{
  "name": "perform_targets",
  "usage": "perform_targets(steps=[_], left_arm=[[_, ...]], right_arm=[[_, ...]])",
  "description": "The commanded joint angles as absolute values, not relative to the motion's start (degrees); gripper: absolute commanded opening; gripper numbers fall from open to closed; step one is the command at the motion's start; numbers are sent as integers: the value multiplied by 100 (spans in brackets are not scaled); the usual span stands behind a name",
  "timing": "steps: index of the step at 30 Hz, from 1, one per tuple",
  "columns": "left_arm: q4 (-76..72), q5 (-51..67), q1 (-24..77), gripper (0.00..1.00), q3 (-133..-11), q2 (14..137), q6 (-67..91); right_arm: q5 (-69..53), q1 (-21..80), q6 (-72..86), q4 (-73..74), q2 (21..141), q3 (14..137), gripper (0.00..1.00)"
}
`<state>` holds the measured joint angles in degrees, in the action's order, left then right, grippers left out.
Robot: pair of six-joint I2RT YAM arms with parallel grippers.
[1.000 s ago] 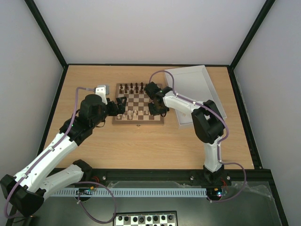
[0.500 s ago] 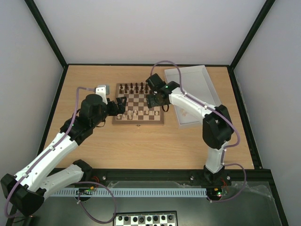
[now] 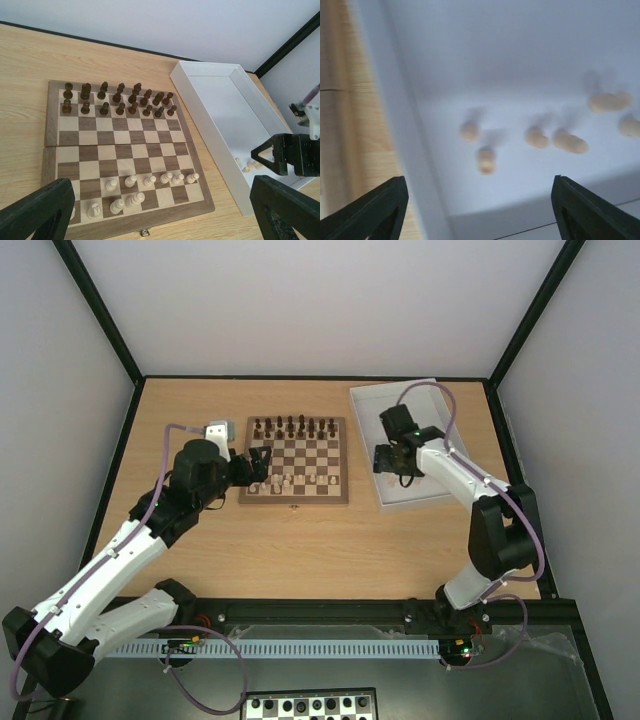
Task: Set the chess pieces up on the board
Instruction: Pick up the chess piece from the storage box.
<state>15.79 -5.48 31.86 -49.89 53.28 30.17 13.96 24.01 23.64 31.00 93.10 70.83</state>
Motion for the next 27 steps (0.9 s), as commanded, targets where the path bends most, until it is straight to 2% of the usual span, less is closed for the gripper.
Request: perform_targets(steps=[1,4,10,27], left_arm=[[1544,-502,3214,99,-5097,5343,2982],[1564,-503,3215,100,-5116,5388,2966],[1560,-523,3214,100,-5119,5414,2962],[1547,-606,3214,99,-5106,5476,2985]], right_arm=[[1331,1908,2496,2806,9039,6649,77],[1215,1803,2453,2736,9205,6627,66],[842,1802,2431,2586,9793,6793,50],[646,1804,2321,2425,10415,6974,33]])
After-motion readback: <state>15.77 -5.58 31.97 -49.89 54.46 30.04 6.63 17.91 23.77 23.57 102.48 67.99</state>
